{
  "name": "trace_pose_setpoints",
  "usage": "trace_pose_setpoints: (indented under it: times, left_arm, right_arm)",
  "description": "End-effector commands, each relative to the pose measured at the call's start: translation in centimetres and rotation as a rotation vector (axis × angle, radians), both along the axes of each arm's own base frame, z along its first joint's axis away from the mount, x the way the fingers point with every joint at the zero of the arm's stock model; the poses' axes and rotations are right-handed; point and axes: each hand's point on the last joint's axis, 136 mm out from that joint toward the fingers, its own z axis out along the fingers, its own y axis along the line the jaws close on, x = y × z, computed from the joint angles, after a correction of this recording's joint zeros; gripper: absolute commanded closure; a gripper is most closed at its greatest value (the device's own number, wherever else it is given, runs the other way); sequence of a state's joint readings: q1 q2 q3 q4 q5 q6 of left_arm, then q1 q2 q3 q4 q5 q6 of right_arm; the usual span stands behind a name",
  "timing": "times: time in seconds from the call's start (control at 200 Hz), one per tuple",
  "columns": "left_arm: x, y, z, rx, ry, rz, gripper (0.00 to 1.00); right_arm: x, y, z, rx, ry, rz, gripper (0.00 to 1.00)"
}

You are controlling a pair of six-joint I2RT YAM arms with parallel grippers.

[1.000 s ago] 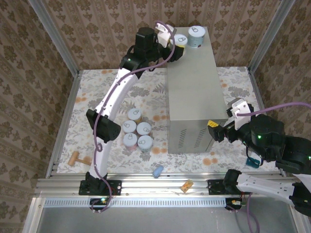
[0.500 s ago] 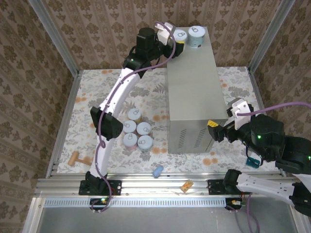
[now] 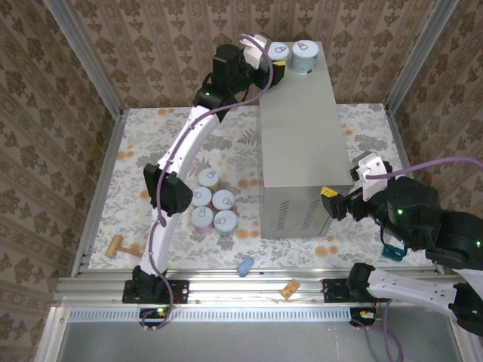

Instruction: Place and organize the canned foods onto the counter

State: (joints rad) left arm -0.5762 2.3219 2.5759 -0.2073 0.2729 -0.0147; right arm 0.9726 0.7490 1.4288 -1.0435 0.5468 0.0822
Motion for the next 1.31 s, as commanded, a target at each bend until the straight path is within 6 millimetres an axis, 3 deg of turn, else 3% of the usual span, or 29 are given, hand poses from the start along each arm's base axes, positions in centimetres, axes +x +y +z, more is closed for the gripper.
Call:
trace_pose_setpoints:
  times: [0.0,0.255,0.45,0.55,0.825,0.92,1.085,1.3]
  left_arm:
    - [1.7,0.4,-5.8,0.075,0.136,0.025,0.22]
    - [1.2,0.3,-5.2,0.071,0.134,0.003,0.19]
    - [0.6,0.6,-3.9,0.064,0.122,0.001,0.0]
    - [-0.1,1.2,-2.8,0.067,0.112,0.007,0.0]
    - [-4.9,5.3,1.6,0.028,0.081,0.029,0.0]
    - [-6.8,7.3,1.9,0.04,0.1,0.061,0.0]
    - [-10.9,11.3,0.5,0.112,0.19,0.121,0.0]
    - [-17.2,16.5,-5.4,0.215,0.348,0.202,0.0]
  right_arm:
    - [0.4,0.0,0.4,0.012,-0.016,-0.022,0.0]
    - [0.3,-0.1,0.4,0.023,-0.013,-0.021,0.0]
    - [0.2,-0.2,0.3,0.027,-0.009,-0.021,0.0]
    - [0.2,-0.1,0.3,0.031,-0.008,-0.02,0.0]
    - [0.7,0.8,-0.2,0.011,0.006,-0.016,0.0]
    - [1.0,1.3,-0.2,0.005,0.014,-0.009,0.0]
    - [1.1,2.4,0.1,0.008,0.019,0.024,0.0]
    - [1.5,4.3,1.1,-0.001,0.024,0.081,0.0]
